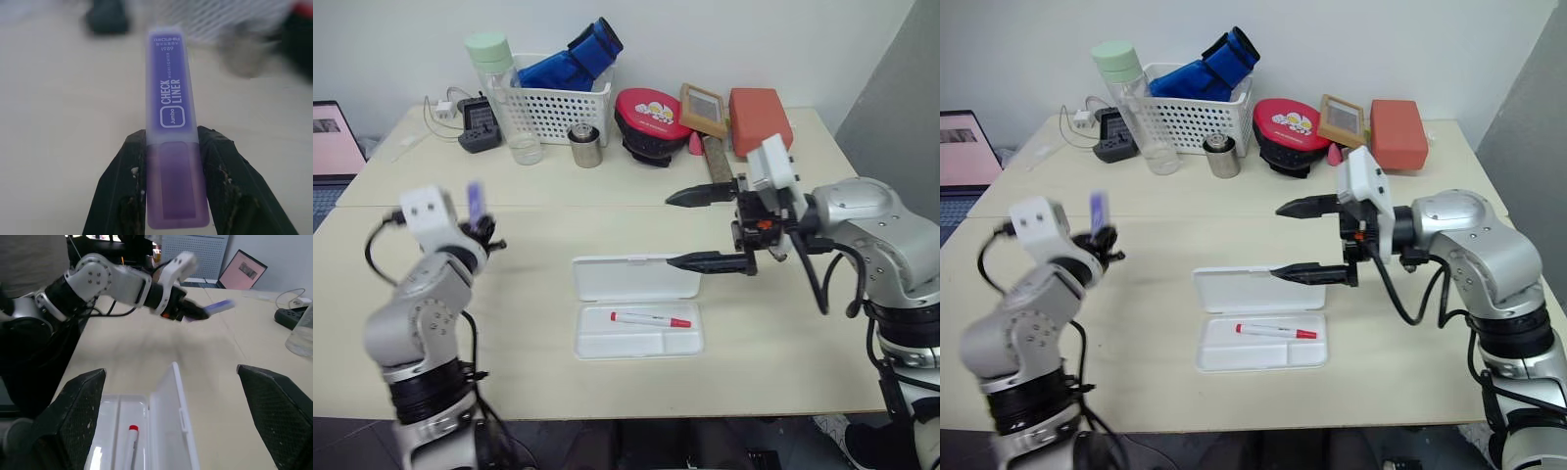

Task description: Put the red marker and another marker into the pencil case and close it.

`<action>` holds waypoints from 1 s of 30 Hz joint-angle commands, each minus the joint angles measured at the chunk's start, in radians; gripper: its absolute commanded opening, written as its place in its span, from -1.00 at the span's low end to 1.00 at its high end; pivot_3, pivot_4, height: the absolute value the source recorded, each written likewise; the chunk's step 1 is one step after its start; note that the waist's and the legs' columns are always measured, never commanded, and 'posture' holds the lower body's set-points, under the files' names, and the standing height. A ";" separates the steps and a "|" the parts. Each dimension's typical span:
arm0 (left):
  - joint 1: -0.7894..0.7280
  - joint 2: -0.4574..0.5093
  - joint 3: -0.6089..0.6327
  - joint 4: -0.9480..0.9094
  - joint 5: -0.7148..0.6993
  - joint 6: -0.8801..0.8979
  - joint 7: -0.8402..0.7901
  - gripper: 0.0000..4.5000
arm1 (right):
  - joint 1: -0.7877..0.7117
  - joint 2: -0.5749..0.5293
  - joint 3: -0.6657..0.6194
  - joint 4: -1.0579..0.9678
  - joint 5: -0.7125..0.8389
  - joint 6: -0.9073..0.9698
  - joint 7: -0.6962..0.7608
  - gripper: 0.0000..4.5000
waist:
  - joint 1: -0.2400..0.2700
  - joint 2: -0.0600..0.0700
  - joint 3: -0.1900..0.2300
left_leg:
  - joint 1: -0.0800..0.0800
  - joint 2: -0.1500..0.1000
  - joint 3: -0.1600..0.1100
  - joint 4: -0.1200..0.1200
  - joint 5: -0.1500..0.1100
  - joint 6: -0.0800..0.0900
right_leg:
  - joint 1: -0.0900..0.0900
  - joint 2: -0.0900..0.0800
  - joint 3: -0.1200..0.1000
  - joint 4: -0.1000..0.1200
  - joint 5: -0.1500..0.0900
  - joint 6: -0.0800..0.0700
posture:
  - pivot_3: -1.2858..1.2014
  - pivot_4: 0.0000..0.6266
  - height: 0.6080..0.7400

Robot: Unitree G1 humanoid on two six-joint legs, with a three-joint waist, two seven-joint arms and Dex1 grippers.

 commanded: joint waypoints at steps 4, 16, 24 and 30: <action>-0.038 0.241 -0.030 -0.119 -0.230 -0.029 -0.432 -0.46 | 0.096 -0.121 -0.122 -0.099 0.090 0.028 0.042 1.00 | -0.001 0.001 0.000 | 0.000 0.002 -0.001 0.000 -0.001 0.001 | 0.000 0.000 -0.001 0.001 0.000 0.000 | 0.03 -0.52 1.00; 0.109 0.469 -0.180 -0.191 -0.329 -0.099 -0.860 -0.46 | 0.261 -0.197 -0.220 -0.215 0.137 0.043 -0.024 1.00 | -0.005 0.003 0.001 | 0.002 0.003 0.000 -0.001 -0.002 0.005 | 0.001 0.000 0.001 0.001 0.000 0.000 | 0.03 -0.52 1.00; 0.197 0.499 -0.462 -0.100 0.027 -0.386 -0.931 -0.46 | 0.355 -0.250 -0.205 -0.241 0.111 0.047 -0.033 1.00 | 0.002 0.003 0.001 | 0.001 0.002 0.000 -0.001 -0.003 0.005 | 0.002 0.000 0.000 0.001 0.000 -0.001 | 0.03 -0.52 1.00; 0.197 0.455 -0.581 -0.022 0.166 -0.513 -0.941 -0.46 | 0.372 -0.263 -0.173 -0.239 0.068 0.027 -0.044 1.00 | 0.001 0.003 0.001 | 0.001 0.002 0.000 -0.001 -0.003 0.005 | 0.001 0.000 0.000 0.001 -0.001 -0.001 | 0.03 -0.52 1.00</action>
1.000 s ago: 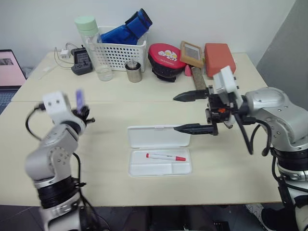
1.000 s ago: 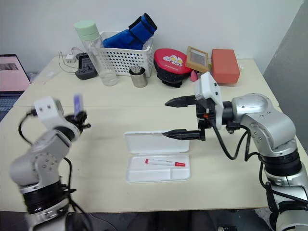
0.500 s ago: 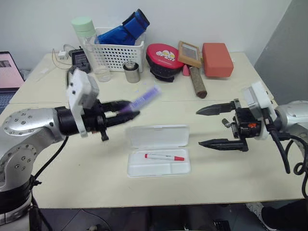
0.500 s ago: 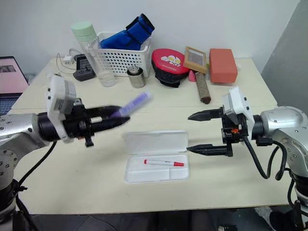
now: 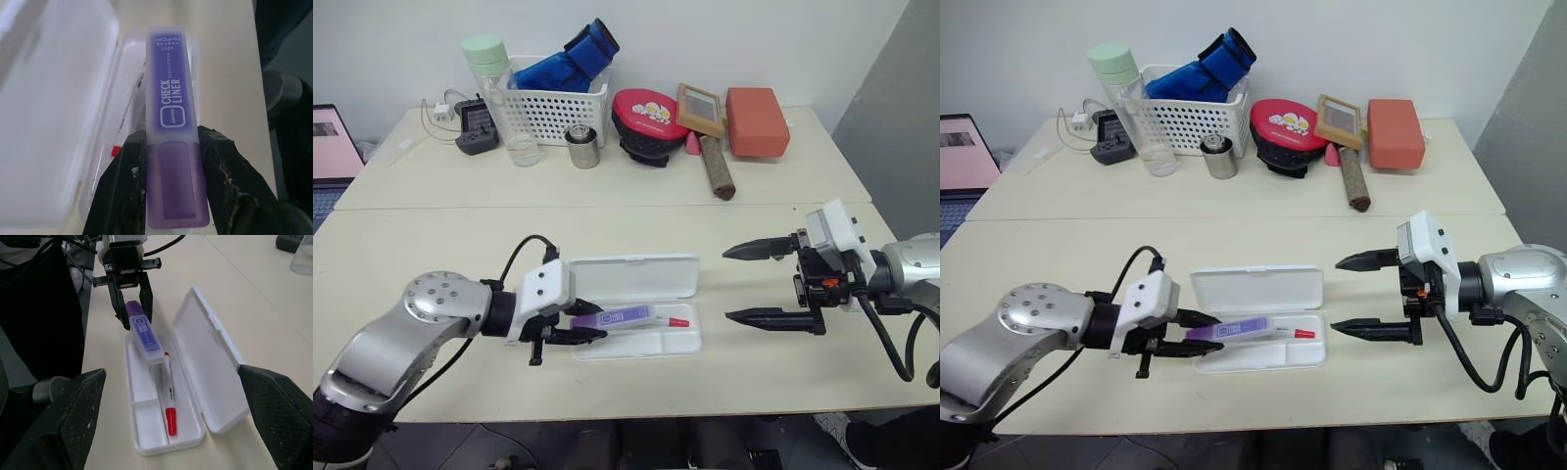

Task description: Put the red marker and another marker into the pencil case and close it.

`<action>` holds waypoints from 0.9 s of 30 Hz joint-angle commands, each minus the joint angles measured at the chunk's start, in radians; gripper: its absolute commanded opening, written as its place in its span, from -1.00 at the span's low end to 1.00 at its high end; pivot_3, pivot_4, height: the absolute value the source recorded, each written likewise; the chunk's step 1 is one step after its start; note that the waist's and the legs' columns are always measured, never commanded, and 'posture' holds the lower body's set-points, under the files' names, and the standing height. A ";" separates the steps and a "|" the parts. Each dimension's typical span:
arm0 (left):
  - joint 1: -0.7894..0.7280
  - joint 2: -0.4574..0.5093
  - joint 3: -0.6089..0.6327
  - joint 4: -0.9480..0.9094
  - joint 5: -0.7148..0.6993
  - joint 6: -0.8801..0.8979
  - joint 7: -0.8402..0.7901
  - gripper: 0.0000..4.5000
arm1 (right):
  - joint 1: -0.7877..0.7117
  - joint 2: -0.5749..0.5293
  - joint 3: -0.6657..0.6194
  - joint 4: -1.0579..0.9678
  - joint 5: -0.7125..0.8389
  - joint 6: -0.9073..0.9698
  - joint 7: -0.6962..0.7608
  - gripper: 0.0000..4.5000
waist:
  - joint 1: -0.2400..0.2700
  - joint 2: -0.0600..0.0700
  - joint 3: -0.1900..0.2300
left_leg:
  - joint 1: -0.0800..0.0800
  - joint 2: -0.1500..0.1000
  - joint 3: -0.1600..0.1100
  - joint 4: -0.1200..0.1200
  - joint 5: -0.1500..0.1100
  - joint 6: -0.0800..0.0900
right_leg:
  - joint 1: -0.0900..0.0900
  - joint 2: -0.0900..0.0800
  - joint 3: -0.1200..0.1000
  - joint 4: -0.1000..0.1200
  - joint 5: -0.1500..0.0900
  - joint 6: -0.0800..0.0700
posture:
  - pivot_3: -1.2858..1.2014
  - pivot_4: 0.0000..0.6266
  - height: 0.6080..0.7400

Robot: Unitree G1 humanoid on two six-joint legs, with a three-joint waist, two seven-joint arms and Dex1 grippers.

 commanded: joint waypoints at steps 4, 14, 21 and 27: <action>-0.001 -0.057 -0.065 0.041 0.061 -0.082 -0.021 -0.46 | 0.009 -0.013 0.008 -0.032 -0.026 -0.023 -0.021 1.00 | 0.000 0.000 0.000 | 0.000 0.000 0.000 0.000 0.000 0.000 | 0.000 0.000 0.000 0.000 0.000 0.000 | 0.03 -0.52 1.00; 0.000 -0.054 -0.112 0.053 0.151 -0.108 -0.052 -0.46 | 0.015 -0.008 0.002 -0.046 -0.012 -0.021 -0.039 1.00 | -0.001 0.000 0.000 | 0.000 0.000 -0.001 0.000 0.000 0.000 | 0.000 0.000 -0.001 0.000 0.000 0.000 | 0.03 -0.52 1.00; -0.025 -0.061 -0.122 0.080 0.188 -0.114 -0.053 -0.46 | 0.015 -0.008 -0.003 -0.051 -0.004 -0.018 -0.044 1.00 | -0.001 0.000 0.000 | 0.000 0.000 -0.001 0.000 0.000 0.000 | 0.000 0.000 -0.001 0.000 0.000 0.000 | 0.03 -0.52 1.00; -0.032 -0.071 -0.117 0.056 0.170 -0.083 -0.067 -0.46 | 0.016 -0.008 -0.004 -0.052 0.000 -0.016 -0.049 1.00 | -0.001 0.000 0.000 | 0.000 0.000 -0.001 0.000 0.000 0.000 | 0.000 0.001 -0.001 0.000 0.000 0.000 | 0.03 -0.52 1.00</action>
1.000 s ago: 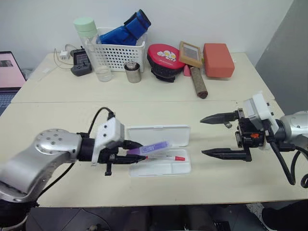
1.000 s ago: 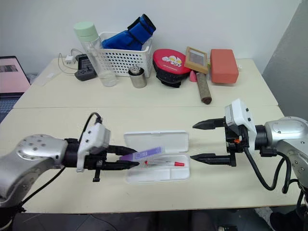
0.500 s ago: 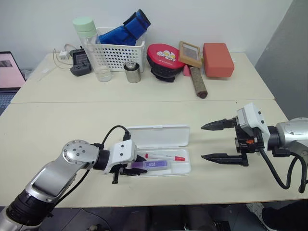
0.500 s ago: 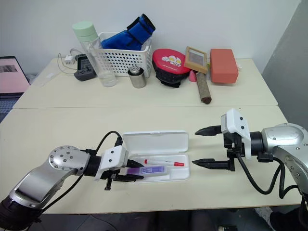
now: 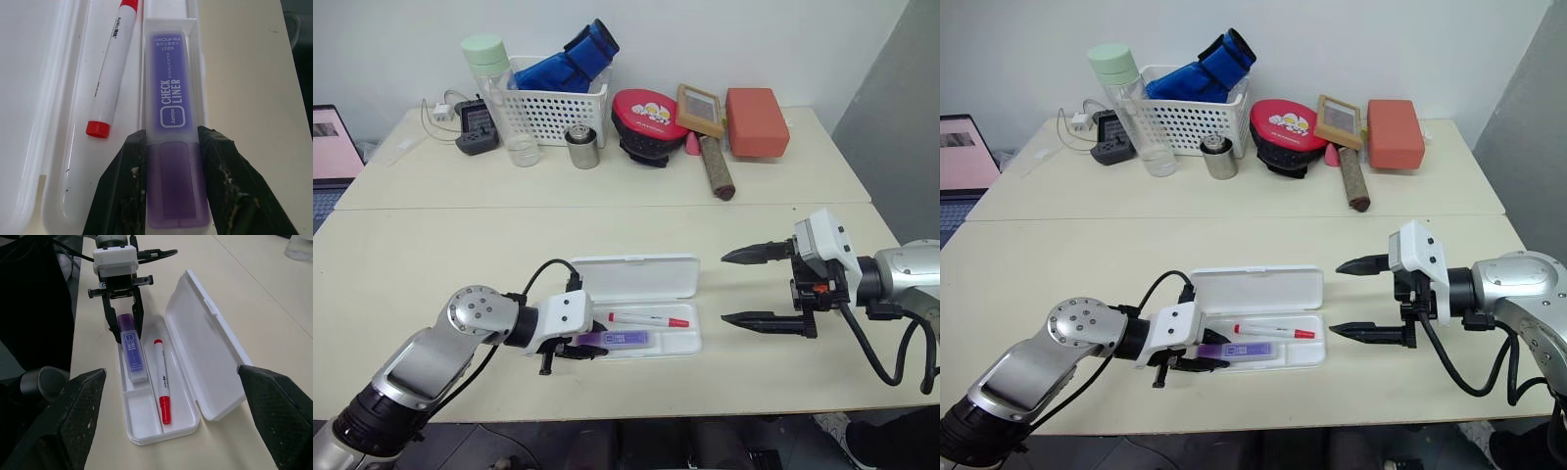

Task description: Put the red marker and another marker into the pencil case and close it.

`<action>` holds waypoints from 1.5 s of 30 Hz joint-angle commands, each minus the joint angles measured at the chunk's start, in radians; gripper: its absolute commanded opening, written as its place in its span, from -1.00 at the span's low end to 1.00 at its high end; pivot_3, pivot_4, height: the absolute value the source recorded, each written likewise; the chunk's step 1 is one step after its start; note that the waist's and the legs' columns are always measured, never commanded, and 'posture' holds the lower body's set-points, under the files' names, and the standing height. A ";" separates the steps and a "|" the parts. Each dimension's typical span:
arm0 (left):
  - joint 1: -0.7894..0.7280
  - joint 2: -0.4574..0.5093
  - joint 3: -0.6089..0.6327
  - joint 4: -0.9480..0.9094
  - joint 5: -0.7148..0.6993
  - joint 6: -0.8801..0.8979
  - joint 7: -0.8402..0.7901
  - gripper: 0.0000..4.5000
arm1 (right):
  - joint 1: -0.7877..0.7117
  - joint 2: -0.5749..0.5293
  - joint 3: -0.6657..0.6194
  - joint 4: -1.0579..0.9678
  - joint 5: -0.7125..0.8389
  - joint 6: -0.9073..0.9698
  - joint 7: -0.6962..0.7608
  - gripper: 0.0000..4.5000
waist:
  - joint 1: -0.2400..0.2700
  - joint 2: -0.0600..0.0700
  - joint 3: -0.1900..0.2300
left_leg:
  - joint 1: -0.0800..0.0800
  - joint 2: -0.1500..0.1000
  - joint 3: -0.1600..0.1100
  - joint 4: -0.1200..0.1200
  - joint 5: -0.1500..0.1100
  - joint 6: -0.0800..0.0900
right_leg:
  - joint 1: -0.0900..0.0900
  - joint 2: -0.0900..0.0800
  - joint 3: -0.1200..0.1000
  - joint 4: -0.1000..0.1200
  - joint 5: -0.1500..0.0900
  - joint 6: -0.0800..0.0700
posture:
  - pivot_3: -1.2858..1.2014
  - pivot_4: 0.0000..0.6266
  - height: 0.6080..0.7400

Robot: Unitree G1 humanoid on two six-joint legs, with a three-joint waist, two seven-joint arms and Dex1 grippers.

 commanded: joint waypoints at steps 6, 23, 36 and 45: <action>-0.033 -0.008 0.013 -0.049 -0.032 0.050 -0.022 -0.13 | -0.010 -0.007 -0.023 -0.021 0.020 -0.009 -0.009 1.00 | -0.001 0.000 0.000 | 0.000 0.000 0.000 0.000 0.000 0.000 | 0.000 0.001 0.000 0.000 0.000 0.000 | 0.03 -0.52 1.00; -0.120 -0.146 0.084 -0.091 -0.187 0.156 0.045 0.82 | 0.012 0.007 -0.022 0.037 -0.024 -0.008 -0.055 1.00 | 0.000 0.000 0.000 | 0.000 0.000 0.000 0.001 0.000 0.000 | 0.000 0.001 0.000 0.001 0.000 0.000 | 0.03 -0.52 1.00; -0.324 -0.498 0.135 -0.081 -0.350 0.294 0.369 0.98 | -0.109 0.138 0.031 0.350 -0.252 0.080 -0.385 1.00 | -0.002 0.000 0.000 | 0.001 0.000 0.001 0.001 0.003 -0.004 | 0.001 0.001 0.001 0.001 0.000 0.000 | 0.03 -0.52 1.00; -0.412 -0.525 0.041 0.003 -0.221 0.238 0.420 0.98 | -0.207 0.241 0.155 0.747 -0.465 -0.064 -0.450 1.00 | -0.004 0.000 0.000 | 0.001 -0.002 0.002 0.002 0.003 -0.004 | 0.001 0.001 0.002 0.001 0.000 0.001 | 0.03 -0.52 1.00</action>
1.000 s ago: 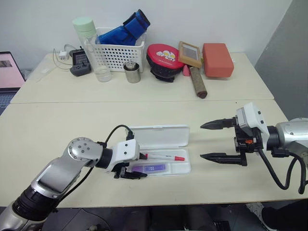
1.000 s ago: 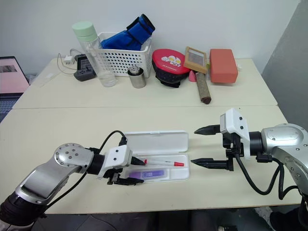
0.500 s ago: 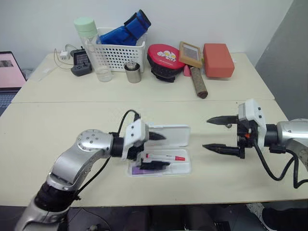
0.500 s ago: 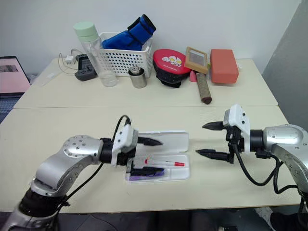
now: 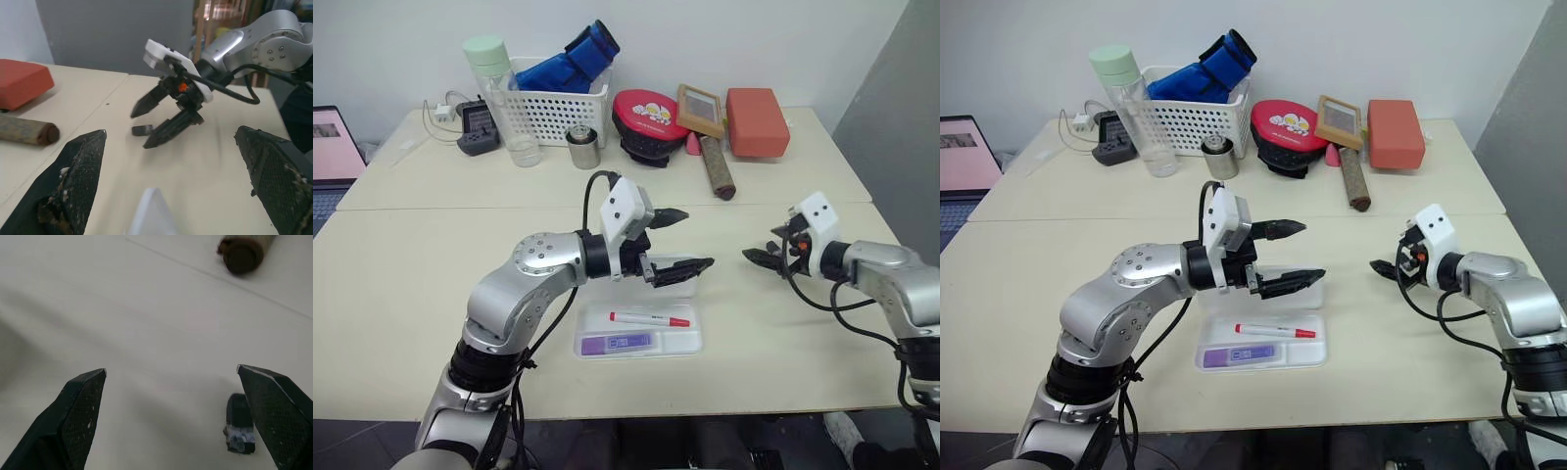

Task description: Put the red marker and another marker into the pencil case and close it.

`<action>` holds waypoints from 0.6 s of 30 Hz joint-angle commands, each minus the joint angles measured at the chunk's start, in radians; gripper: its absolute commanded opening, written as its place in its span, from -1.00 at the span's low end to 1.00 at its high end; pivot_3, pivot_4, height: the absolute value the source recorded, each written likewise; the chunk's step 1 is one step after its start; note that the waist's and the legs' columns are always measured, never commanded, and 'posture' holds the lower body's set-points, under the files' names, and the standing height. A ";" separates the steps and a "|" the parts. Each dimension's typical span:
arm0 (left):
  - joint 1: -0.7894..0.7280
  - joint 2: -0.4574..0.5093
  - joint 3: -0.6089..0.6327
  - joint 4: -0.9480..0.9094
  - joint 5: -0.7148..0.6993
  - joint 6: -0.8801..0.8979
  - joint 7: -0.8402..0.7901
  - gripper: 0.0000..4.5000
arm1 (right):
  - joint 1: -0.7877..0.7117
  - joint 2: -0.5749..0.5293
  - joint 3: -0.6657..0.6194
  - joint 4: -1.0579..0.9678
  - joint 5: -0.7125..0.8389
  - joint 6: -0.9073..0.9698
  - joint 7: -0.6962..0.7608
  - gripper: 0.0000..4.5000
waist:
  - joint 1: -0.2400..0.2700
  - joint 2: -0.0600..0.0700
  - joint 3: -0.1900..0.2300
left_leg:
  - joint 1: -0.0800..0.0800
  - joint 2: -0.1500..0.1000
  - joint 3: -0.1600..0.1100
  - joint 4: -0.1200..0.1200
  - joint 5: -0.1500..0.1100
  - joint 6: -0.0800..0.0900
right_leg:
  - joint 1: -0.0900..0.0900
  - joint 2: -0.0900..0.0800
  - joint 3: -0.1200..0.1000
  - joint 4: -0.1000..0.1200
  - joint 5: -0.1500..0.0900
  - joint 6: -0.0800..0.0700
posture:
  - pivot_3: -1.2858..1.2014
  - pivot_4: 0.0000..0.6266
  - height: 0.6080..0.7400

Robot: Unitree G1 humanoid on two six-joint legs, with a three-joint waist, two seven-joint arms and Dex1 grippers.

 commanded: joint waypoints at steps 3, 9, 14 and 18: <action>-0.030 -0.026 -0.044 0.001 0.045 -0.053 -0.001 0.98 | -0.090 0.039 0.029 0.231 -0.132 -0.129 -0.037 1.00 | -0.001 0.000 0.000 | 0.000 0.000 0.001 0.000 0.000 0.000 | -0.001 0.000 0.001 0.000 0.000 0.000 | 0.03 -0.52 1.00; -0.020 -0.028 -0.053 -0.006 0.053 -0.058 -0.006 0.98 | -0.129 0.065 0.032 0.352 -0.183 -0.162 -0.036 1.00 | -0.003 0.000 0.000 | 0.000 0.000 0.001 0.000 0.000 0.000 | 0.000 0.000 0.001 0.000 0.000 0.000 | 0.03 -0.52 1.00; -0.031 -0.025 -0.035 -0.004 0.048 -0.060 -0.008 1.00 | -0.102 0.037 0.040 0.298 -0.206 -0.104 -0.016 0.67 | -0.001 0.001 -0.001 | 0.001 0.000 0.001 0.000 0.000 0.000 | 0.001 0.000 0.001 0.000 0.000 0.000 | 0.03 -0.52 1.00; -0.030 -0.015 -0.029 -0.001 0.050 -0.063 -0.015 1.00 | -0.065 0.012 0.045 0.246 -0.215 -0.074 -0.003 0.32 | 0.005 0.001 -0.001 | 0.000 0.000 0.000 0.001 0.000 0.000 | 0.001 0.000 0.000 0.000 0.000 0.000 | 0.03 -0.52 1.00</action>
